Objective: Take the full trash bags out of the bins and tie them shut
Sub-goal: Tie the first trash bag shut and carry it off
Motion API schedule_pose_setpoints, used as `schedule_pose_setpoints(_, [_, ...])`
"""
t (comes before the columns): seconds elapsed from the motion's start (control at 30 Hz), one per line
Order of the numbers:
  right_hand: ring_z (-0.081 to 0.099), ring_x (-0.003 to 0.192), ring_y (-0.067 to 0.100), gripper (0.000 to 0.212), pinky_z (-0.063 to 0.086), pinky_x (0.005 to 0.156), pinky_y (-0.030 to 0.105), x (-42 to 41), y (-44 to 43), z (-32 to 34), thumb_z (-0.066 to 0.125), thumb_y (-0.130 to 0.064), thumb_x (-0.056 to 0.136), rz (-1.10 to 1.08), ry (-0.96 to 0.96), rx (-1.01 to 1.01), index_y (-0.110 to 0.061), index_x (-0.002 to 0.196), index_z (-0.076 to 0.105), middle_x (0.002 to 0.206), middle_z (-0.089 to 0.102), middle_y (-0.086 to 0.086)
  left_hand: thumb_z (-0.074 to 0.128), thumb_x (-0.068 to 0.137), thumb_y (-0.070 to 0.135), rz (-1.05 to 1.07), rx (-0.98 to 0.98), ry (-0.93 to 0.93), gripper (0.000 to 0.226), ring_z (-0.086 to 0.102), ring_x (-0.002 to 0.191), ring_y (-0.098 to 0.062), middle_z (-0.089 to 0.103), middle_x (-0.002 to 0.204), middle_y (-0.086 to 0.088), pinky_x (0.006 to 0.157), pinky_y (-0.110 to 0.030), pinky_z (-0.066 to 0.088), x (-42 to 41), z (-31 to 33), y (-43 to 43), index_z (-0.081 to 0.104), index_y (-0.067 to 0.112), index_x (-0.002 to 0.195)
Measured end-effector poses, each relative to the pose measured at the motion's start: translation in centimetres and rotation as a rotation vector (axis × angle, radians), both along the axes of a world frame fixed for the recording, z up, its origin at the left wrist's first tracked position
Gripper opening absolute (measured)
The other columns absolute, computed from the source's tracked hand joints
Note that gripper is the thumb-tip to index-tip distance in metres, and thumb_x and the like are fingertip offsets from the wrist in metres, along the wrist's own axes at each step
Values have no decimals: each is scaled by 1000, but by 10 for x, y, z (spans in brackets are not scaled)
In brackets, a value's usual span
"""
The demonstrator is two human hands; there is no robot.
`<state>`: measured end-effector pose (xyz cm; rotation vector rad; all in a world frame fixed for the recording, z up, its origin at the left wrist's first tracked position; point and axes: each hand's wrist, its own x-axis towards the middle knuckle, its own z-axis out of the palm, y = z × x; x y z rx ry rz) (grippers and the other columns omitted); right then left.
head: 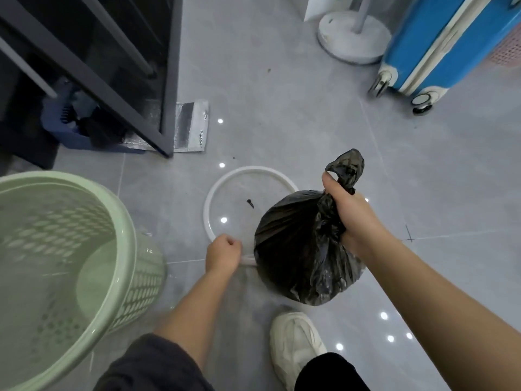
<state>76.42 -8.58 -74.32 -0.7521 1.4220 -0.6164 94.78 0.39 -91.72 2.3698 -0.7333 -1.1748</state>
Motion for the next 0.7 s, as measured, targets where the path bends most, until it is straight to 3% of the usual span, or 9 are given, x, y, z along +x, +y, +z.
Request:
schedule_pose_setpoints(0.1, [72, 84, 21, 35, 55, 81, 37, -1, -4, -4, 64, -46, 85, -11, -9, -1, -14, 98, 60, 94, 73, 6, 54, 84, 23, 63, 86, -103, 20, 62, 88, -31, 66, 94, -13, 69, -30, 43, 23, -11, -1, 63, 6, 91])
schedule_pose_setpoints(0.23, [73, 83, 22, 31, 55, 79, 37, -4, -7, -11, 64, -41, 87, -32, -43, 3, -12, 98, 62, 92, 75, 7, 63, 84, 29, 146, 162, -99, 40, 62, 97, -37, 61, 105, -17, 69, -33, 42, 38, -16, -14, 51, 2, 111])
schedule_pose_setpoints(0.33, [72, 85, 24, 34, 55, 77, 37, -8, -7, -14, 63, -41, 88, -37, -72, 3, -10, 103, 63, 94, 75, 9, 65, 79, 35, 192, 218, -61, 48, 66, 86, -36, 63, 102, -15, 71, -37, 53, 47, -22, -21, 48, 3, 111])
schedule_pose_setpoints(0.4, [72, 85, 24, 33, 55, 74, 35, -12, -6, -16, 62, -39, 89, -33, -76, -4, -9, 102, 63, 94, 75, 9, 64, 78, 33, 161, 231, -81, 42, 66, 85, -35, 68, 98, -16, 68, -33, 50, 50, -26, -21, 57, 3, 107])
schedule_pose_setpoints(0.5, [73, 83, 22, 28, 56, 70, 32, -14, -6, -16, 60, -37, 90, -27, -61, -19, -10, 98, 63, 91, 75, 8, 63, 82, 26, 188, 185, -128, 40, 62, 98, -38, 64, 109, -20, 70, -32, 42, 45, -24, -23, 56, -1, 111])
schedule_pose_setpoints(0.57, [72, 84, 23, 30, 56, 76, 36, -16, -6, -14, 62, -39, 88, -25, -35, -27, -11, 99, 63, 93, 75, 9, 63, 83, 20, 246, 138, -141, 41, 60, 101, -40, 60, 114, -22, 69, -34, 41, 40, -11, -25, 49, -3, 115])
schedule_pose_setpoints(0.7, [72, 85, 25, 32, 55, 82, 39, -21, -9, 1, 62, -43, 87, 23, 36, -46, -13, 99, 63, 95, 74, 9, 60, 85, 12, 243, -59, -195, 30, 57, 82, -32, 63, 105, -18, 65, -32, 39, 36, 29, -25, 47, 2, 111])
